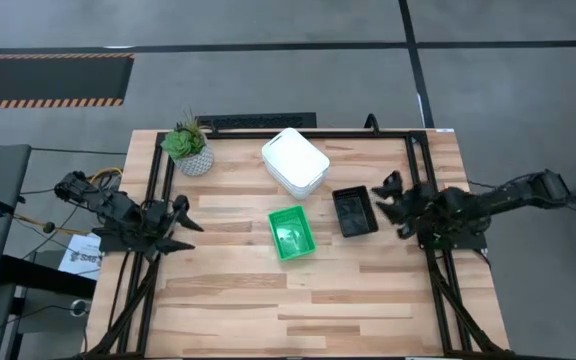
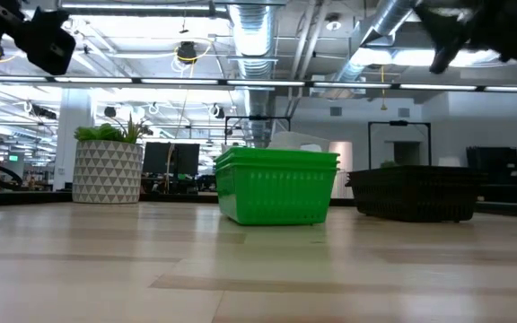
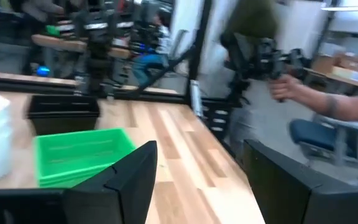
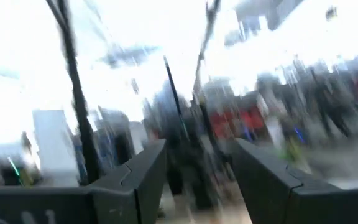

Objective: Stack baskets by color
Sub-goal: Return to Home Position

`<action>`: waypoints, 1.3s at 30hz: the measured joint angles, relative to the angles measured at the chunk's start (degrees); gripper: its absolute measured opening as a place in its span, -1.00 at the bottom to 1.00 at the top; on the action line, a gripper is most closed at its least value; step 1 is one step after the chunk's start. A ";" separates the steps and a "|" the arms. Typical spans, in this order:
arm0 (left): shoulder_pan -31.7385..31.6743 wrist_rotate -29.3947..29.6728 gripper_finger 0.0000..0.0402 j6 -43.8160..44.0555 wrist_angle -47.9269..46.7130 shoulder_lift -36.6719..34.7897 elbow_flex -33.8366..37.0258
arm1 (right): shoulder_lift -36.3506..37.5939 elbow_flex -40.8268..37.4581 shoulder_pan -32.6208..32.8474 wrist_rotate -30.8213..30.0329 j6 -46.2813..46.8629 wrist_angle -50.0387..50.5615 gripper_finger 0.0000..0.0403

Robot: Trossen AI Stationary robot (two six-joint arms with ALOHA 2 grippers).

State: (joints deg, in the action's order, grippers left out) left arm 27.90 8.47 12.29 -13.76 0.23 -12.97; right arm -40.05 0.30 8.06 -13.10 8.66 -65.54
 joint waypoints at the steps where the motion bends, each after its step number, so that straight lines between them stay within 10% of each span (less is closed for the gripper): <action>1: -0.02 1.37 0.12 -0.02 0.06 0.00 0.00 | 1.28 -0.03 -1.64 2.17 0.90 -2.48 0.04; 15: -0.04 -3.50 0.12 0.21 1.83 -0.04 -2.08 | 22.80 0.52 -12.27 8.98 10.72 0.43 0.03; 22: -0.04 -0.40 0.12 -1.59 6.42 -0.02 3.32 | 39.17 0.07 -12.22 9.38 12.26 35.18 0.03; 39: -2.91 -1.71 0.12 -6.04 16.54 0.88 12.35 | 39.75 0.02 -10.36 6.79 5.40 62.84 0.04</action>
State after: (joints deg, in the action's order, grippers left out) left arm 24.99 6.76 6.25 2.78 1.11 -0.62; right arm -0.31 0.32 -2.30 -6.31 14.06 -2.70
